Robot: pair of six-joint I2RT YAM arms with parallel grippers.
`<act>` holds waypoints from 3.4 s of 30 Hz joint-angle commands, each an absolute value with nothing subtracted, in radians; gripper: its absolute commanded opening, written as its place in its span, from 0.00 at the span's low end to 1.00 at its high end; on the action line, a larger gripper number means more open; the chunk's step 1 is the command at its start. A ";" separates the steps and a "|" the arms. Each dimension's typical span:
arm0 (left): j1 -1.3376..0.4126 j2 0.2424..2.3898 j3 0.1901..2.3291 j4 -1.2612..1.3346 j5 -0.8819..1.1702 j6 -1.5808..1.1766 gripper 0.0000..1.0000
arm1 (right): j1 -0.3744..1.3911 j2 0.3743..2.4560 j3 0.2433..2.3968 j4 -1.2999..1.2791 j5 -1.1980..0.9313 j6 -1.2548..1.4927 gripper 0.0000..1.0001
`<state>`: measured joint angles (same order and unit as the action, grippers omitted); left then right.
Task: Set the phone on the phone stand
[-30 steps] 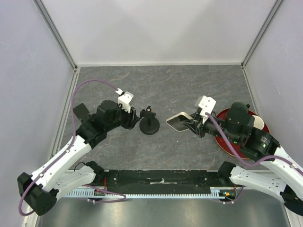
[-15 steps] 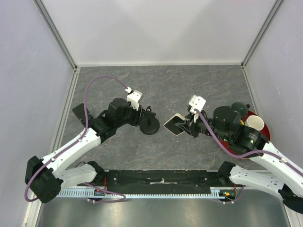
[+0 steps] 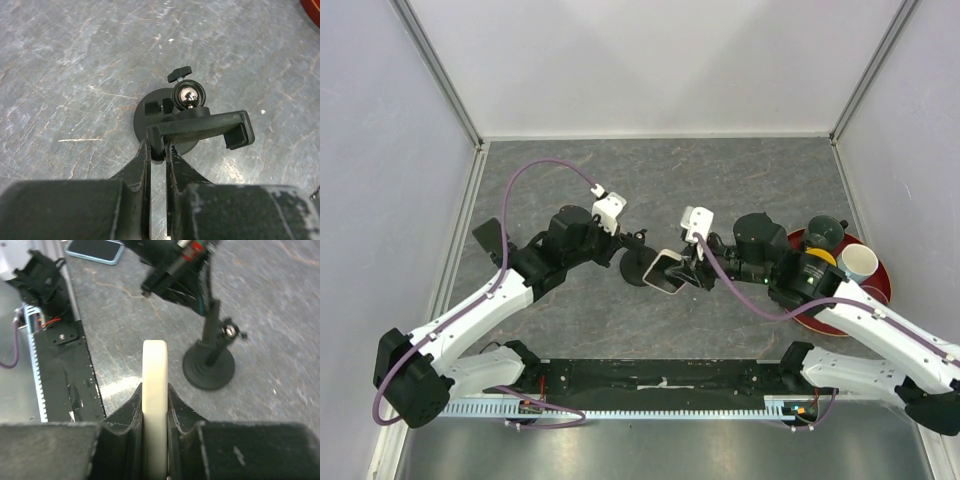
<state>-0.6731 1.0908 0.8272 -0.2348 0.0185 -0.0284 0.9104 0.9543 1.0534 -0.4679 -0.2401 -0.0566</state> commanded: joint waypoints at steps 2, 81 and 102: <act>-0.678 1.065 0.907 -0.365 0.256 0.133 0.02 | 0.920 0.994 1.046 -0.255 -0.601 -0.323 0.00; -0.669 0.795 0.816 -0.451 -0.415 -0.265 0.02 | 1.005 1.290 1.138 -0.538 0.481 0.224 0.00; -0.684 0.808 0.894 -0.621 -0.287 -0.429 0.02 | 1.190 1.638 1.397 -0.637 0.847 0.229 0.00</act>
